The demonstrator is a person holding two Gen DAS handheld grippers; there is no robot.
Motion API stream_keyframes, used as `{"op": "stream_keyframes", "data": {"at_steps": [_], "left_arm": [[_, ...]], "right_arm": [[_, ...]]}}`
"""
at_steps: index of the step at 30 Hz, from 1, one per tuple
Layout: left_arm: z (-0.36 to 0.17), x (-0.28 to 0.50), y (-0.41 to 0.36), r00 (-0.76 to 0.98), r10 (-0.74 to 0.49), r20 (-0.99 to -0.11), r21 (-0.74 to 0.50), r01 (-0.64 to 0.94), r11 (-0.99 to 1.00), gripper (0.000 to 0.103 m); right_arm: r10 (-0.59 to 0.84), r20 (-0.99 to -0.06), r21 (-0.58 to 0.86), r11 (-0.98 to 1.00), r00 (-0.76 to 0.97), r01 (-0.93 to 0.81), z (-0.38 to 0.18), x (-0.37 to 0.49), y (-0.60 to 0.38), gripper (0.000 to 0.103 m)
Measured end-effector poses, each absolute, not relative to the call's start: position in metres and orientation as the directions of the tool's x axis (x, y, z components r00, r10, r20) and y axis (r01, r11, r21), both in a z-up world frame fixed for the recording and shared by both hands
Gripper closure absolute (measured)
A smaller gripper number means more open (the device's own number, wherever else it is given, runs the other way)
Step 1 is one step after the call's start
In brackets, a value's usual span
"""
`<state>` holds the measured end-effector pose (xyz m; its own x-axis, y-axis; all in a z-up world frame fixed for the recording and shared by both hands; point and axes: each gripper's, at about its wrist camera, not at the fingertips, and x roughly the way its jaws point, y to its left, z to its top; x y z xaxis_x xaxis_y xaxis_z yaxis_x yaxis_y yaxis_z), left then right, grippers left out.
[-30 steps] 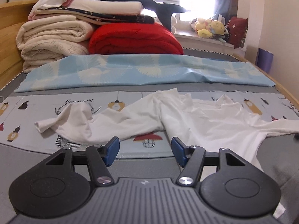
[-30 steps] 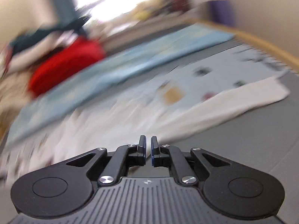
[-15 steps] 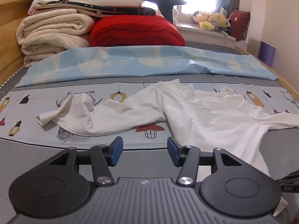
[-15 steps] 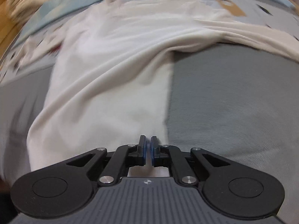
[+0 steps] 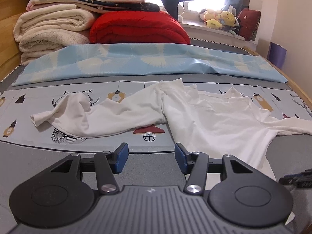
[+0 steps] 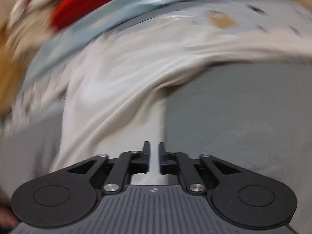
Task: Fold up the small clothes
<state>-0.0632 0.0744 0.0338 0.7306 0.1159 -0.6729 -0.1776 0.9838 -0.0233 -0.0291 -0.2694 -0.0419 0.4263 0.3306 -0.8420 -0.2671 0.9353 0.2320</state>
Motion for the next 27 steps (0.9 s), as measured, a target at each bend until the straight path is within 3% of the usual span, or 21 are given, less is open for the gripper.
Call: {"op": "stream_keyframes", "data": {"at_steps": [2,6,7,8,9,11,14,17,21,23,25,27], "left_arm": [[0.034,-0.063,0.075,0.730,0.115,-0.674,-0.023,-0.176,0.984,0.045],[0.035,-0.063,0.079,0.728,0.119,-0.675,-0.028,-0.187,0.982,0.045],[0.035,-0.063,0.080,0.727,0.118,-0.677,-0.034,-0.191,0.981,0.045],[0.035,-0.062,0.081,0.727,0.116,-0.677,-0.039,-0.193,0.980,0.045],[0.036,-0.062,0.081,0.728,0.114,-0.676,-0.043,-0.193,0.980,0.045],[0.037,-0.063,0.079,0.731,0.116,-0.672,-0.038,-0.190,0.981,0.045],[0.038,-0.065,0.079,0.734,0.115,-0.669,-0.036,-0.186,0.982,0.045],[0.037,-0.065,0.081,0.732,0.120,-0.670,-0.033,-0.191,0.981,0.045],[0.038,-0.065,0.082,0.732,0.117,-0.671,-0.044,-0.197,0.979,0.045],[0.039,-0.065,0.081,0.735,0.114,-0.669,-0.043,-0.192,0.981,0.045],[0.039,-0.065,0.079,0.736,0.110,-0.668,-0.040,-0.184,0.982,0.045],[0.039,-0.065,0.080,0.735,0.111,-0.669,-0.040,-0.185,0.982,0.045]], "right_arm": [[0.306,-0.859,0.216,0.943,0.410,-0.252,-0.048,-0.029,-0.266,0.062],[0.270,-0.897,0.187,0.949,0.350,-0.254,-0.068,-0.035,-0.265,0.061],[0.262,-0.896,0.170,0.948,0.357,-0.270,-0.068,-0.034,-0.260,0.064],[0.272,-0.892,0.170,0.941,0.361,-0.291,-0.067,-0.036,-0.258,0.091],[0.294,-0.888,0.193,0.936,0.355,-0.294,-0.066,-0.036,-0.257,0.099],[0.329,-0.870,0.234,0.931,0.367,-0.280,-0.057,-0.033,-0.259,0.101],[0.317,-0.800,0.251,0.948,0.510,-0.196,-0.024,-0.017,-0.285,0.101],[0.050,-0.773,0.096,0.995,0.633,0.038,-0.006,-0.003,-0.334,0.101],[-0.126,-0.811,-0.039,0.986,0.571,0.163,-0.027,0.011,-0.356,0.098],[-0.189,-0.771,-0.085,0.977,0.608,0.195,-0.020,0.008,-0.350,0.090],[-0.149,-0.727,-0.073,0.987,0.670,0.141,-0.008,0.003,-0.334,0.088],[-0.008,-0.701,-0.017,1.000,0.713,-0.005,0.001,-0.006,-0.308,0.086]]}}
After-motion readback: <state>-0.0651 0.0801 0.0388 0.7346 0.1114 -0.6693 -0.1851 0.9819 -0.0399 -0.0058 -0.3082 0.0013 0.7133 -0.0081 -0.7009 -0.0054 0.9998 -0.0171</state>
